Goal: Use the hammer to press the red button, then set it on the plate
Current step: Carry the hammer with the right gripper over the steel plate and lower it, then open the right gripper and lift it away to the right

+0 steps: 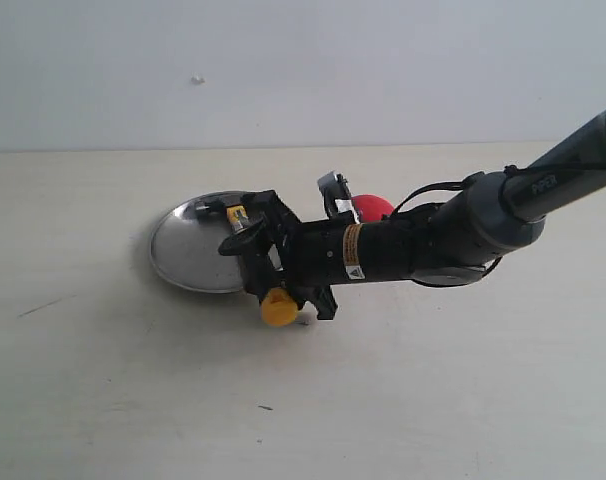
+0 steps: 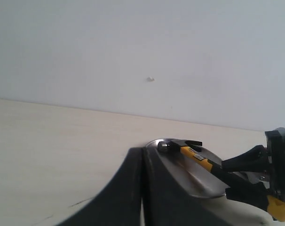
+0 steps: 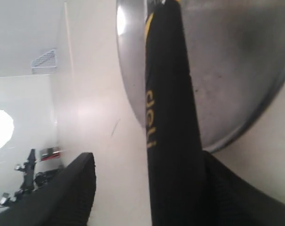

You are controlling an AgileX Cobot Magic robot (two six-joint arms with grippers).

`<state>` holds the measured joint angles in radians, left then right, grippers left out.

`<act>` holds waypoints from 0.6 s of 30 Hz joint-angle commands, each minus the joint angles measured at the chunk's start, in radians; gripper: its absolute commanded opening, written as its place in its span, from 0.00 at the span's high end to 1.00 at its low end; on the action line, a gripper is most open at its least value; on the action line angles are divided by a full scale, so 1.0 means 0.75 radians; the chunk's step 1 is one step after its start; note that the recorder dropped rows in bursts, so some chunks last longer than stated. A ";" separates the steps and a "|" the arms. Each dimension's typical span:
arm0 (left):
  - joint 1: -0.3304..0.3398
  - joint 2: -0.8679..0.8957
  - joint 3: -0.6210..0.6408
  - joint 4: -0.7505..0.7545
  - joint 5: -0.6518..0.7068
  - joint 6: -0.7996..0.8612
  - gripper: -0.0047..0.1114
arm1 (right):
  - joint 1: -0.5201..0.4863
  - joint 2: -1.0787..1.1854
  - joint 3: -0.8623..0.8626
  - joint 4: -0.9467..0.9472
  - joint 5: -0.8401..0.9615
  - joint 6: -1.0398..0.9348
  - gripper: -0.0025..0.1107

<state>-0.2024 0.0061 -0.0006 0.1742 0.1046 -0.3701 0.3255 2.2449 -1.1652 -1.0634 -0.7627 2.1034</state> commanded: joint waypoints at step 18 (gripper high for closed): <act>-0.001 -0.008 0.001 -0.009 -0.008 -0.007 0.96 | -0.007 -0.185 -0.100 -0.125 0.487 -0.298 0.46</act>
<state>-0.2024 0.0061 -0.0006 0.1742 0.1046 -0.3737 0.3255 2.1204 -1.2126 -1.1436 -0.4021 1.9169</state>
